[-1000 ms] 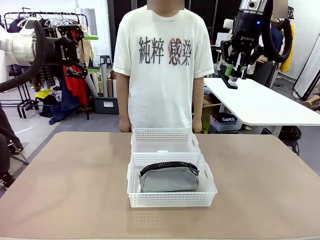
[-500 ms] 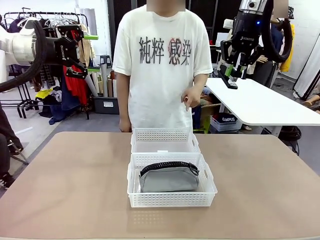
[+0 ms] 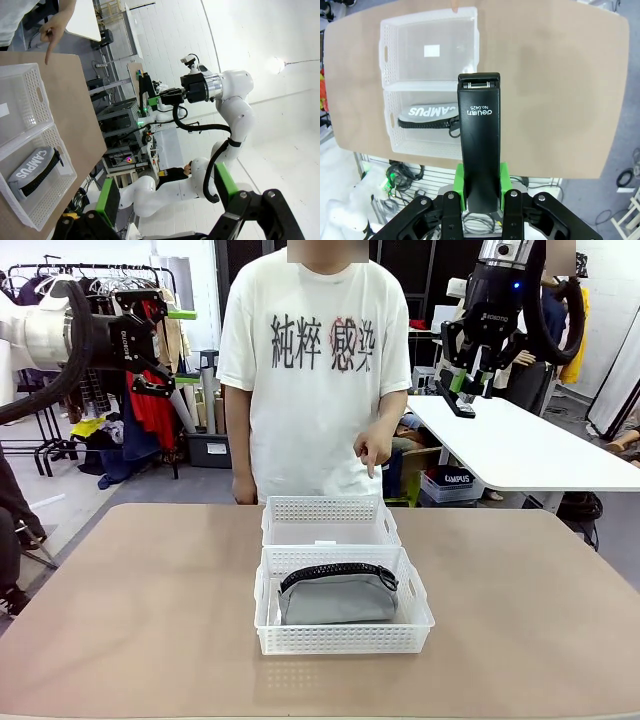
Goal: Distribute items into two baskets.
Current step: Place the picked Stapler into the Organizing basket as instructed by the person.
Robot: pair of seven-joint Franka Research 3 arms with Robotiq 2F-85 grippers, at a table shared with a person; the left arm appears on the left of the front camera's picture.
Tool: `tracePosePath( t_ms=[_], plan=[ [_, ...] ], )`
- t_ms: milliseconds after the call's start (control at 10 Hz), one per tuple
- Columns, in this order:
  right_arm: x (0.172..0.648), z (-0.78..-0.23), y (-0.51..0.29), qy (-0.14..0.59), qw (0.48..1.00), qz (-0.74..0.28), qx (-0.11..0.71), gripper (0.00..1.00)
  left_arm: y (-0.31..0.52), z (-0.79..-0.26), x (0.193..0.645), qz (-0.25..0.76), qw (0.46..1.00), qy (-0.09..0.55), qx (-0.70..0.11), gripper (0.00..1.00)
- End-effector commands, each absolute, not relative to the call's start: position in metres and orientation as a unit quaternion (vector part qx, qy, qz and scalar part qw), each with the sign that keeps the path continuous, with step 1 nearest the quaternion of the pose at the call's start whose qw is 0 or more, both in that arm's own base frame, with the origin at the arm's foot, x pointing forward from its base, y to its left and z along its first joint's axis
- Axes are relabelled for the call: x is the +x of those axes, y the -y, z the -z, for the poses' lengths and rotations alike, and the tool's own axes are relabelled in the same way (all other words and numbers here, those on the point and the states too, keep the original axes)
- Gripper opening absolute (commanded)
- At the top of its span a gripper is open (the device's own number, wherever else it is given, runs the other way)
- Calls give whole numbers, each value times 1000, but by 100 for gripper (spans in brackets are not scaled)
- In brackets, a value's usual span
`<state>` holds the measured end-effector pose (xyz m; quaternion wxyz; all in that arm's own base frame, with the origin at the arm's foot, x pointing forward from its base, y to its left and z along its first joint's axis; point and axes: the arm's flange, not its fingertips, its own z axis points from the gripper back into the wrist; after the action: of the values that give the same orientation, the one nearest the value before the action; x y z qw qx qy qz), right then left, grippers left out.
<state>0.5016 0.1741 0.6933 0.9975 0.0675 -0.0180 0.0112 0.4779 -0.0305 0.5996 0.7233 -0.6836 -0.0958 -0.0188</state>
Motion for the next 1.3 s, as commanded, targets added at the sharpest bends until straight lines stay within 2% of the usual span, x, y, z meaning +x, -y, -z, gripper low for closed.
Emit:
tracePosePath(
  t_ms=[0,1200],
  plan=[
    [499,-696,-174,20,997,-11,68,0,30,-602,477,18,723,100,-683,100],
    [499,-696,-174,20,997,-11,68,0,30,-602,477,18,723,100,-683,100]
  ],
)
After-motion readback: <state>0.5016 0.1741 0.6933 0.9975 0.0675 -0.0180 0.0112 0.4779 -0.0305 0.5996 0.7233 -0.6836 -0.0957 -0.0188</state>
